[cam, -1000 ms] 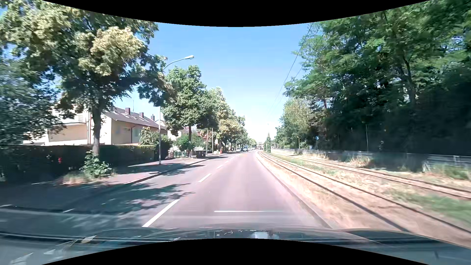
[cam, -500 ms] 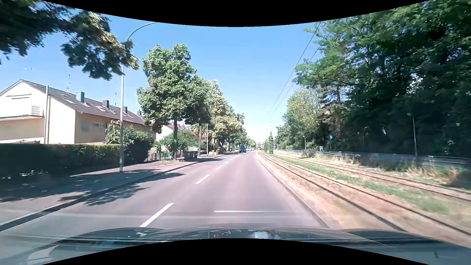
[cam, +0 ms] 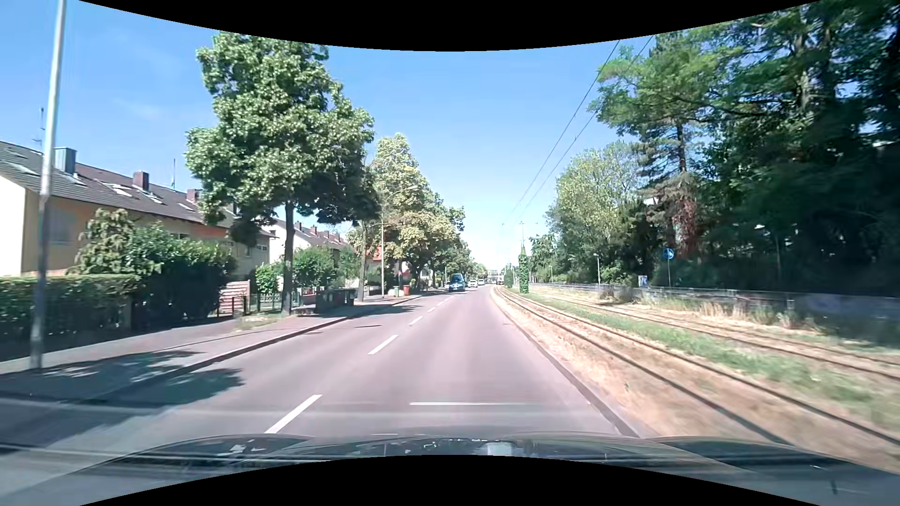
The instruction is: Follow the waypoints while adhering to traffic rules and regulations
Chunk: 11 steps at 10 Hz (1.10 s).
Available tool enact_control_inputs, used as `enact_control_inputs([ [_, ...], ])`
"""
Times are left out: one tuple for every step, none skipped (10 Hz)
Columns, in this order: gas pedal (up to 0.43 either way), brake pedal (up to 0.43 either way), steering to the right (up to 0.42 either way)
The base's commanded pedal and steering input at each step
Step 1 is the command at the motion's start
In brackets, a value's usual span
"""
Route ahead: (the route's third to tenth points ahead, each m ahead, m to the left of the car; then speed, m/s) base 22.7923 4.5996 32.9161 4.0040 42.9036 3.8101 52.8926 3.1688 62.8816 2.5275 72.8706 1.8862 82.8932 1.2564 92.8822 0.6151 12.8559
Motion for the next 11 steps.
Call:
enact_control_inputs([
  [0.087,0.0,0.003],
  [0.087,0.0,0.003],
  [0.087,0.0,0.003],
  [0.087,0.0,0.003],
  [0.087,0.0,0.003],
  [0.087,0.0,0.003],
  [0.087,0.0,0.003],
  [0.087,0.0,0.003],
  [0.087,0.0,0.004],
  [0.087,0.0,0.004],
  [0.087,0.0,0.005],
])
